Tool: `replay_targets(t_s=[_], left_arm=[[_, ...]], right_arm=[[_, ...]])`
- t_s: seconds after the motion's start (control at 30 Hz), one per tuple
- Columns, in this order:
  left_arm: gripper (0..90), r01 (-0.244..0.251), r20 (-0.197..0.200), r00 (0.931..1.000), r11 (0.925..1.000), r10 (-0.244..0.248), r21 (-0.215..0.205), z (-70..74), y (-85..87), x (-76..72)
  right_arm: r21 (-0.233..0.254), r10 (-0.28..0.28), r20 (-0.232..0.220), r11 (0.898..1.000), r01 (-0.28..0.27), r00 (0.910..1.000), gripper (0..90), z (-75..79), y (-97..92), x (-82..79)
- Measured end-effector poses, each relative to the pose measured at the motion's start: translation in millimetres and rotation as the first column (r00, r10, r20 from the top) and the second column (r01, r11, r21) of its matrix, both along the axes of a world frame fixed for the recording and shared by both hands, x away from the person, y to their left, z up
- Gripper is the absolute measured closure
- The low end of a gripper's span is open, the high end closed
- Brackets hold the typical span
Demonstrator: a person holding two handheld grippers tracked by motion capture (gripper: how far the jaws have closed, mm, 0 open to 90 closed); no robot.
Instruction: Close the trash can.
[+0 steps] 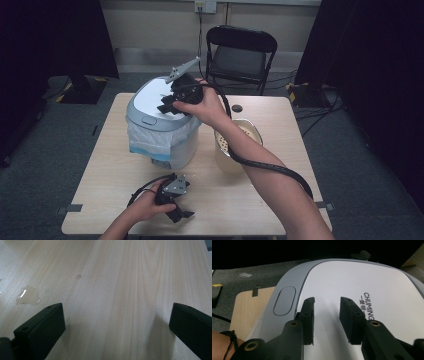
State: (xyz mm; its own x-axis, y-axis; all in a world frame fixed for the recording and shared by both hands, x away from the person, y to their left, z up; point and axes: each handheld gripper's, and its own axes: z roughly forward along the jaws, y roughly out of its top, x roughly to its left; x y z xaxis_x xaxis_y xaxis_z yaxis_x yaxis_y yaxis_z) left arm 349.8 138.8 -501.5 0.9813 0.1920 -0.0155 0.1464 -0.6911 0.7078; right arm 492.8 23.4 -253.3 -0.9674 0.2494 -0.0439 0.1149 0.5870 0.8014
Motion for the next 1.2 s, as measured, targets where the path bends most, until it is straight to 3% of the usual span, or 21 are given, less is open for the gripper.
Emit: replay_targets(t_s=[0.3,0.33,0.47,0.63,1.2], left_arm=[[0.0,-0.001,-0.001,1.0000,1.0000,0.001,0.004,0.3,0.2,-0.4],[0.0,-0.001,-0.001,1.0000,1.0000,0.001,0.004,0.3,0.2,-0.4],[0.0,-0.001,-0.003,1.0000,1.0000,0.001,-0.003,-0.2,0.1,-0.4],[0.0,-0.001,-0.001,1.0000,1.0000,0.001,0.005,0.3,0.2,-0.4],[0.0,0.000,0.001,1.0000,1.0000,0.000,-0.004,0.0,-0.1,-0.3]], right_arm=[[0.005,0.002,0.006,1.000,-0.002,1.0000,63.7,-0.5,2.0,-0.9],[-0.002,0.003,0.004,1.000,-0.003,1.0000,48.5,0.0,3.7,-2.4],[-0.028,0.001,0.013,1.000,0.000,0.9999,37.7,1.3,5.3,-4.5],[0.040,-0.036,-0.027,0.999,0.037,0.9990,33.8,4.5,-5.0,0.5],[0.041,-0.050,-0.018,0.998,0.050,0.9986,22.4,9.0,-23.0,-3.9]])
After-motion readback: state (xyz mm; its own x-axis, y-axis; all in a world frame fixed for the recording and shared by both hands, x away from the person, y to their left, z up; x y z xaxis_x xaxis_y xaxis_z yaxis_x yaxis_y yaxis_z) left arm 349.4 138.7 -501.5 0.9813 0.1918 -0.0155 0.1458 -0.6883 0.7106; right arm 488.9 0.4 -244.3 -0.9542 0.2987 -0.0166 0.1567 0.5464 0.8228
